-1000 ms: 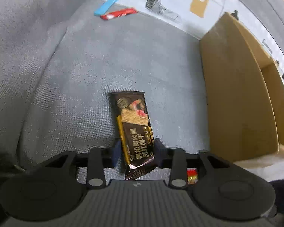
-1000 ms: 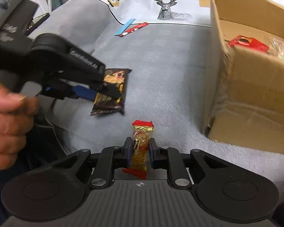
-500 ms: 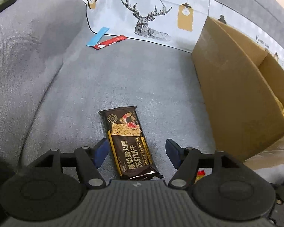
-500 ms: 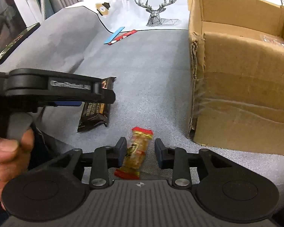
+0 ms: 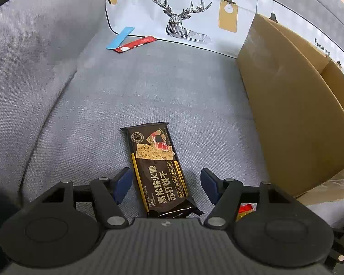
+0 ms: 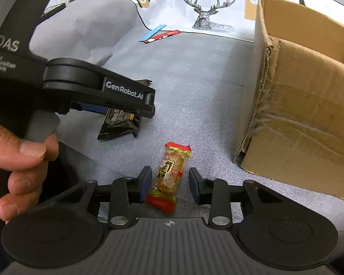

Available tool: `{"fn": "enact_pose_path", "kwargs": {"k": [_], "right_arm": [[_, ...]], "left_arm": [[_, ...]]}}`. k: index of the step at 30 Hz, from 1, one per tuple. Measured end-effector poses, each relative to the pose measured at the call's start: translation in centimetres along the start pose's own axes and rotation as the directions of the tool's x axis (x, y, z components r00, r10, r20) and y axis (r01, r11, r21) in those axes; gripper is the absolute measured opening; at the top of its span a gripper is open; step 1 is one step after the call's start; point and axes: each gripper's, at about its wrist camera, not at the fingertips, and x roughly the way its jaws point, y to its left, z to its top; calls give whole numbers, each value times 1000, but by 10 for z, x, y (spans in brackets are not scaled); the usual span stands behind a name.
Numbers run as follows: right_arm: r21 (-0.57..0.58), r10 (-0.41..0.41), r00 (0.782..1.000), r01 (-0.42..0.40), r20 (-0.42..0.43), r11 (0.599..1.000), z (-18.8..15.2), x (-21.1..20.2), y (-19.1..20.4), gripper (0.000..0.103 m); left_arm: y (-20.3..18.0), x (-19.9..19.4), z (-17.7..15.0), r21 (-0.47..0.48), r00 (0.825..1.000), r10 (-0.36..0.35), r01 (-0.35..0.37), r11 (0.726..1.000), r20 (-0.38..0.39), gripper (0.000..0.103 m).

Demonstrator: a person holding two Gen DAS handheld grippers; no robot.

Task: Organize snacks
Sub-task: 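Close the left gripper on the brown chocolate bar while the right gripper holds the gold packet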

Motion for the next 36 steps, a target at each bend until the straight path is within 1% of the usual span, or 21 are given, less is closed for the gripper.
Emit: {"fn": "enact_pose_path", "kwargs": {"k": [2, 4, 10, 11, 13, 14, 20, 22, 29, 35, 36], "right_arm": [[-10, -6, 1000, 6, 2, 1000, 0, 0, 1, 29], [-10, -9, 1000, 9, 4, 1000, -1, 0, 2, 26], [-17, -20, 999, 20, 26, 1000, -1, -3, 4, 25], [-19, -26, 999, 26, 28, 999, -1, -3, 4, 25], [-17, -34, 999, 35, 32, 999, -1, -2, 3, 25], [-15, -38, 999, 39, 32, 999, -1, -2, 2, 25], [16, -45, 999, 45, 14, 999, -1, 3, -3, 25], [15, -43, 999, 43, 17, 999, -1, 4, -3, 26], [3, -49, 999, 49, 19, 999, 0, 6, -1, 26], [-8, -51, 998, 51, 25, 999, -1, 6, 3, 25], [-8, -51, 998, 51, 26, 999, -1, 6, 3, 25]], "left_arm": [[0, 0, 0, -4, 1000, -3, 3, 1000, 1, 71], [1, 0, 0, -8, 1000, -4, 4, 1000, 2, 71], [-2, 0, -2, 9, 1000, 8, -8, 1000, 5, 70], [-2, 0, -2, 15, 1000, 13, -13, 1000, 6, 68], [-5, 1, -3, 33, 999, 31, -31, 999, 8, 52], [-6, 0, -3, 44, 999, 39, -40, 998, 11, 51], [-9, 1, -5, 75, 998, 54, -55, 996, 17, 52], [-10, 3, -5, 81, 998, 55, -56, 995, 15, 55], [-17, 3, -9, 136, 997, 77, -80, 988, 27, 55], [-14, 2, -9, 136, 997, 67, -70, 988, 26, 51], [-14, 1, -9, 136, 997, 66, -69, 988, 26, 49]]}}
